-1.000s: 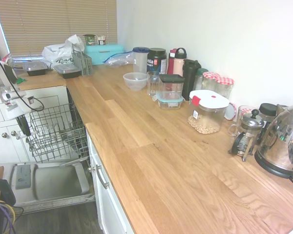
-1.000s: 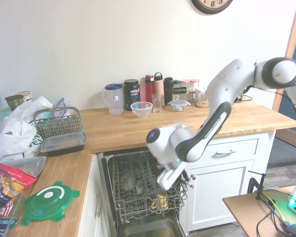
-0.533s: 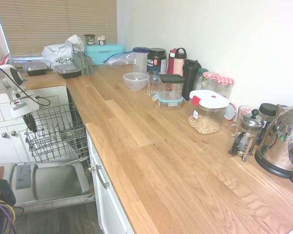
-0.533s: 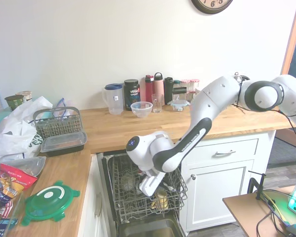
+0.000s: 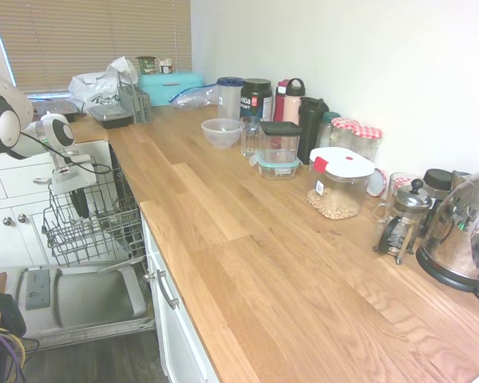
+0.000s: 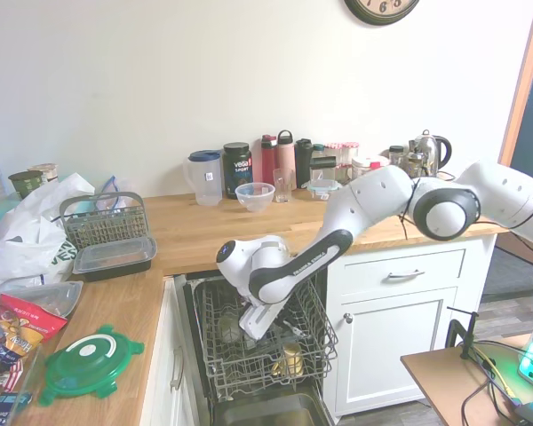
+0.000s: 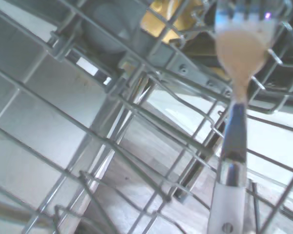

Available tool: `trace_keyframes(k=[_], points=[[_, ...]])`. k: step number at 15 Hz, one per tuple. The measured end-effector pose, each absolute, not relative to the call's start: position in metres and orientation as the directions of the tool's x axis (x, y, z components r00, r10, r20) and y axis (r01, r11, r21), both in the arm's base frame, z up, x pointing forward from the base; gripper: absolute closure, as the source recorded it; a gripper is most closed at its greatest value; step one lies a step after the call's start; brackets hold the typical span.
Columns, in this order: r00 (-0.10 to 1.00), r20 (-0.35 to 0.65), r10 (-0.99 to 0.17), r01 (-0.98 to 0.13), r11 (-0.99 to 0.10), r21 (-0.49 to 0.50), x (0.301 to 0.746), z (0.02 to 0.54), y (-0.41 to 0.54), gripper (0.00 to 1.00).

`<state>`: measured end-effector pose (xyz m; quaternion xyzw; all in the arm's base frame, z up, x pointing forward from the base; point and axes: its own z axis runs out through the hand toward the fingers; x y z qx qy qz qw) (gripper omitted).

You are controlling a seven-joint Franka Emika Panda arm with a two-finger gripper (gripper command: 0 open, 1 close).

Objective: Put the fork in the dishwasher

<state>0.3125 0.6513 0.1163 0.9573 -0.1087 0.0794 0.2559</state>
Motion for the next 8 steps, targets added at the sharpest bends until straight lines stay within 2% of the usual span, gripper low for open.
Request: trace_keyframes(k=[4, 8], points=[[0.959, 0.21, -0.189, -0.271, -0.821, 0.503, 0.325, 0.098, 0.653, 0.0], [0.961, 0.183, -0.206, -0.271, -0.831, 0.486, 0.327, 0.12, 0.664, 0.0]])
